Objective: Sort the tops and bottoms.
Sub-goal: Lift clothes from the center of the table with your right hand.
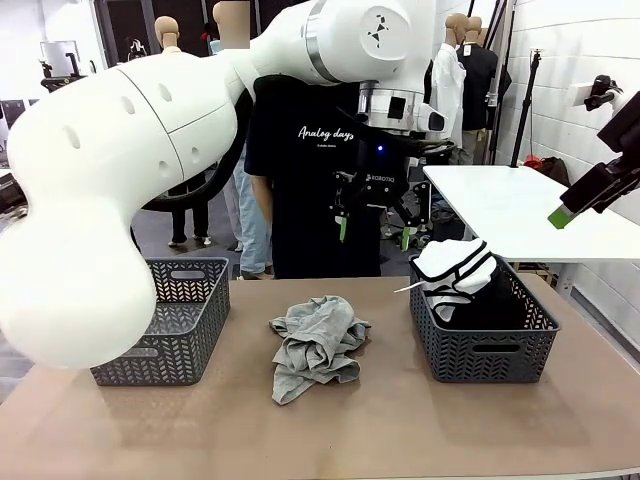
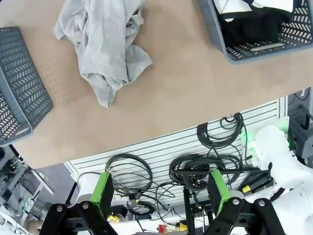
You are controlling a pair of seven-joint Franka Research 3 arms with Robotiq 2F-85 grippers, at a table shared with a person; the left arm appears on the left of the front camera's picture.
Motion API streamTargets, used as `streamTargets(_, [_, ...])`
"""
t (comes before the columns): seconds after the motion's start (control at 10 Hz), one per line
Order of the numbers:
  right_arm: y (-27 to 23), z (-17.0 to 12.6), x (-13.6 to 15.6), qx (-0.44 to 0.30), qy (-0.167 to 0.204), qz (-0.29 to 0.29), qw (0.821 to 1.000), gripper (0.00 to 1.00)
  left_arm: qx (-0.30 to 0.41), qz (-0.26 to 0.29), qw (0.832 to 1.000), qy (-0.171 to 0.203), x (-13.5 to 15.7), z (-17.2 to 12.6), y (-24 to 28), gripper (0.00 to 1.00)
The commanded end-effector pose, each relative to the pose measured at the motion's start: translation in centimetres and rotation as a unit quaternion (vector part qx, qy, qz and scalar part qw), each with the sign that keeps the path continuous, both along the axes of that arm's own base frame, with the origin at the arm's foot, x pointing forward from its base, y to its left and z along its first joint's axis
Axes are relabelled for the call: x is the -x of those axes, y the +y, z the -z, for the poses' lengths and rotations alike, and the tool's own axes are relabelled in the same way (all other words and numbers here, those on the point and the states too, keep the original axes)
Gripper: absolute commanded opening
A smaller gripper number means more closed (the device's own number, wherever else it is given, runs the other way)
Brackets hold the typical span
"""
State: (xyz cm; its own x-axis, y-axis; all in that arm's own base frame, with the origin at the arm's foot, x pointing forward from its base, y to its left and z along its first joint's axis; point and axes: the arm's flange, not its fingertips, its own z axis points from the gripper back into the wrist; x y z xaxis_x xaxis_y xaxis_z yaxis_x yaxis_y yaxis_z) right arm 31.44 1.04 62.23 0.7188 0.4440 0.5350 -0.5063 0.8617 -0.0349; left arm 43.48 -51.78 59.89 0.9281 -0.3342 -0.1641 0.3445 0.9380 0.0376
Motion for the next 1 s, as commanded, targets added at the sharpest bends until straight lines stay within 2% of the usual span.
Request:
streamTargets(0.0, [0.0,0.0,-0.1,0.007,0.000,0.000,1.000,1.00,-0.037,0.009,0.999,0.019,-0.1,0.7,0.6,1.00])
streamTargets(0.2, [0.0,0.0,-0.1,0.007,0.000,0.000,1.000,1.00,-0.077,-0.044,0.996,0.013,1.5,1.2,7.9,1.00])
streamTargets(0.3, [0.0,0.0,-0.1,0.007,0.000,0.000,1.000,1.00,-0.054,-0.088,0.995,0.005,2.1,1.9,12.8,1.00])
streamTargets(0.4, [0.0,0.0,-0.1,0.007,0.000,0.000,1.000,1.00,-0.032,-0.163,0.986,0.015,2.7,3.1,17.7,1.00])
streamTargets(0.5, [0.0,0.0,-0.1,0.007,0.000,0.000,1.000,1.00,-0.006,-0.174,0.984,0.027,3.0,3.9,20.2,1.00])
streamTargets(0.6, [0.0,0.0,-0.1,0.007,0.000,0.000,1.000,1.00,-0.020,-0.139,0.990,0.017,4.6,5.0,22.9,1.00])
streamTargets(0.7, [0.0,0.0,-0.1,0.007,0.000,0.000,1.000,1.00,-0.043,-0.098,0.991,0.083,6.3,5.5,25.0,1.00])
streamTargets(0.8, [0.0,0.0,-0.1,0.007,0.000,0.000,1.000,1.00,-0.058,-0.099,0.987,0.110,8.7,5.5,27.0,1.00])
streamTargets(0.9, [0.0,0.0,-0.1,0.007,0.000,0.000,1.000,1.00,-0.061,-0.091,0.987,0.117,10.5,5.4,28.1,1.00])
